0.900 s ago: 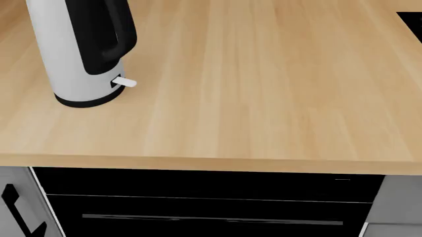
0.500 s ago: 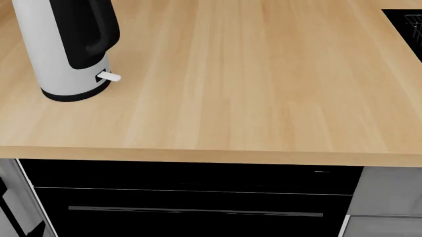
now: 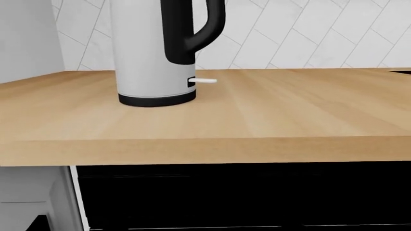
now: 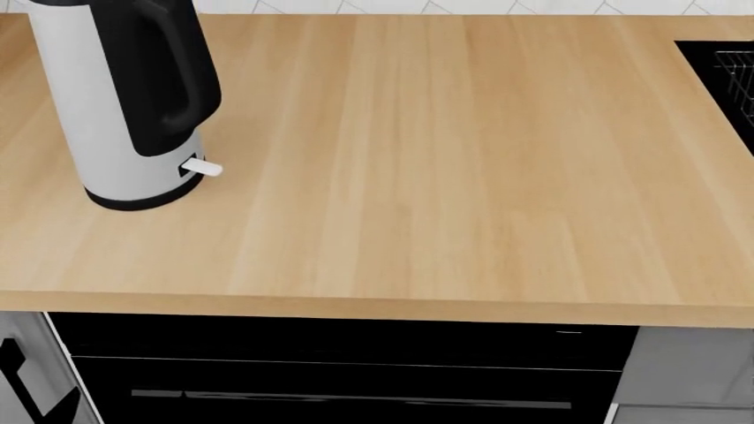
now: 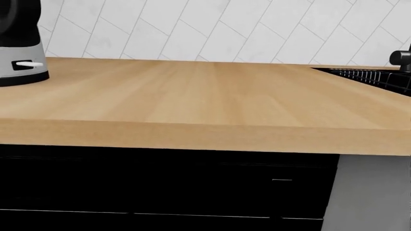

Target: Press the button to open the lid of the electric kettle.

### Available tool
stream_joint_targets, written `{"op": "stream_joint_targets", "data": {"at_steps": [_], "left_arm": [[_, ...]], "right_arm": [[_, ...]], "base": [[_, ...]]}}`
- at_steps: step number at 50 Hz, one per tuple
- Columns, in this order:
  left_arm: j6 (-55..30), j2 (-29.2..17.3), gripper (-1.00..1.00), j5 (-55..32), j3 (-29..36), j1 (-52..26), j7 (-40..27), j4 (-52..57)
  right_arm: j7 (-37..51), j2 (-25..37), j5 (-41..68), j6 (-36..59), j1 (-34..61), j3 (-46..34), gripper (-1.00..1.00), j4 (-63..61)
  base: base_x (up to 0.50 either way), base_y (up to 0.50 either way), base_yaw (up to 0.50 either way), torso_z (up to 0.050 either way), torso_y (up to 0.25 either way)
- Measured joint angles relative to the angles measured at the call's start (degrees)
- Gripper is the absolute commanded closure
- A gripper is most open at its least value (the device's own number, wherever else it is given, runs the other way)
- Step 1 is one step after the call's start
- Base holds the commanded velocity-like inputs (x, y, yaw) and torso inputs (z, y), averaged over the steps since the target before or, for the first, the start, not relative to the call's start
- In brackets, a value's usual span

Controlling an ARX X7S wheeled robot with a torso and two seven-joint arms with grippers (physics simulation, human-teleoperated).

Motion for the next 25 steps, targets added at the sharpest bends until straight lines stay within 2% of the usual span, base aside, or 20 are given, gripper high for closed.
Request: {"op": "stream_joint_targets", "data": {"at_steps": [16,25], "left_arm": [[1.15,-1.13,-1.00,-0.60,1.65,1.63,-1.19,0.65],[1.68,-1.50,-1.00,-1.72,1.76,2.51,-2.04,0.30]], "right_arm": [[1.27,1.22,0.56,-0.72,-1.12,-1.51,-1.00,-0.35],[1.88,1.81,0.99,-0.96,-1.68,-2.12,-1.00,-0.66]], "base": [[0.00,0.00,0.00,0.050,0.000],[0.00,0.00,0.00,0.000,0.000]]}}
